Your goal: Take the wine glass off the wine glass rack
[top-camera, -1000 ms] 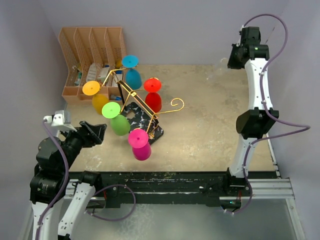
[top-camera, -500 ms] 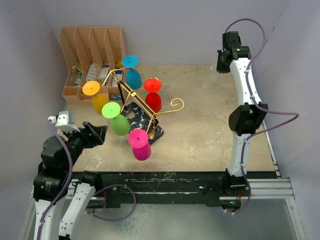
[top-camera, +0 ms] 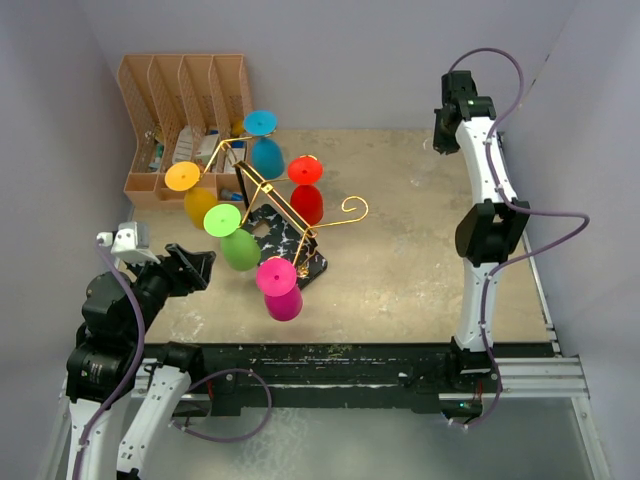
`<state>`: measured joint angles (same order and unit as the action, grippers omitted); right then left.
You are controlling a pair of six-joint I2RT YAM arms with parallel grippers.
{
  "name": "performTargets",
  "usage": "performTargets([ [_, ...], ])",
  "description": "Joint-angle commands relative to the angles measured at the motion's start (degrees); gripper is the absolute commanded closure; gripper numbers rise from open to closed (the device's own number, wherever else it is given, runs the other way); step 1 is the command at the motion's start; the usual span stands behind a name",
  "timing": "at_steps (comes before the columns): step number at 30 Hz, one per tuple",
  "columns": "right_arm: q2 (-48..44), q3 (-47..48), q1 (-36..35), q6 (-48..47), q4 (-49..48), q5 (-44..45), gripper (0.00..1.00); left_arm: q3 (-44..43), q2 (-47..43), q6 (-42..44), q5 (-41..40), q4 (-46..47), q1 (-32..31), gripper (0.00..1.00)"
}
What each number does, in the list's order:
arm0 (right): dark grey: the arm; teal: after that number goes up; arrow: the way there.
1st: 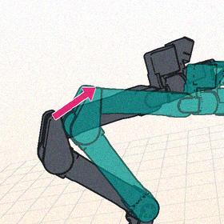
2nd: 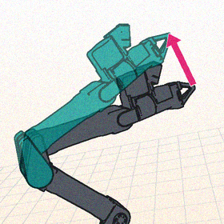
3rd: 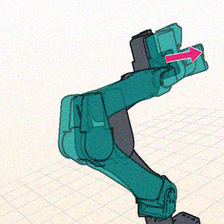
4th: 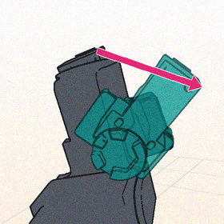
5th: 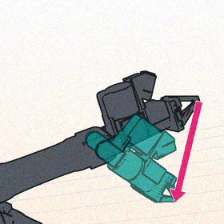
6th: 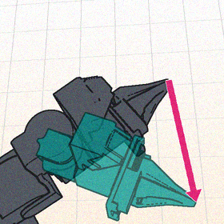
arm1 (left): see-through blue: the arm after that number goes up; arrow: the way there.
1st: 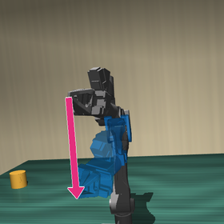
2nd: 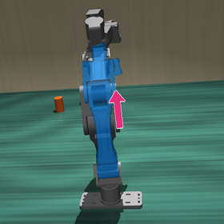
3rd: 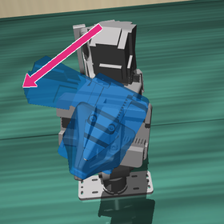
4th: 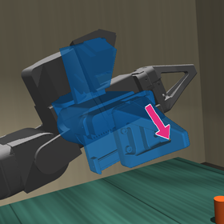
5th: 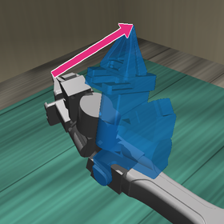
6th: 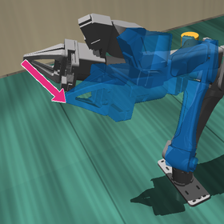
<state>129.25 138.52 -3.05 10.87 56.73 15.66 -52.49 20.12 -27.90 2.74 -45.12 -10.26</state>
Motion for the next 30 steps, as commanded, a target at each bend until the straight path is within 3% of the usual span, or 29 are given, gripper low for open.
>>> performTargets([
  [1,-0.17,3.11,0.06,-0.57,-1.31,1.9,1.0,0.42,0.01,0.39,-0.28,1.97,-0.32,0.23],
  [14,1.27,3.59,0.06,-0.55,-1.47,1.4,0.97,0.43,0.02,0.35,-0.37,1.82,-0.46,0.23],
  [24,-0.87,4.11,0.06,-0.34,-2.14,-0.33,0.72,0.38,-0.05,0.3,-0.46,1.79,-0.54,0.23],
  [26,-1.8,4.17,0.06,-0.19,-2.26,-1.54,0.63,0.37,-0.02,0.3,-0.46,1.79,-0.52,0.23],
  [30,-4.91,4.38,0.03,0.26,-2.28,-2.29,0.59,0.38,-0.02,0.21,-0.46,1.77,-0.48,0.22],
])
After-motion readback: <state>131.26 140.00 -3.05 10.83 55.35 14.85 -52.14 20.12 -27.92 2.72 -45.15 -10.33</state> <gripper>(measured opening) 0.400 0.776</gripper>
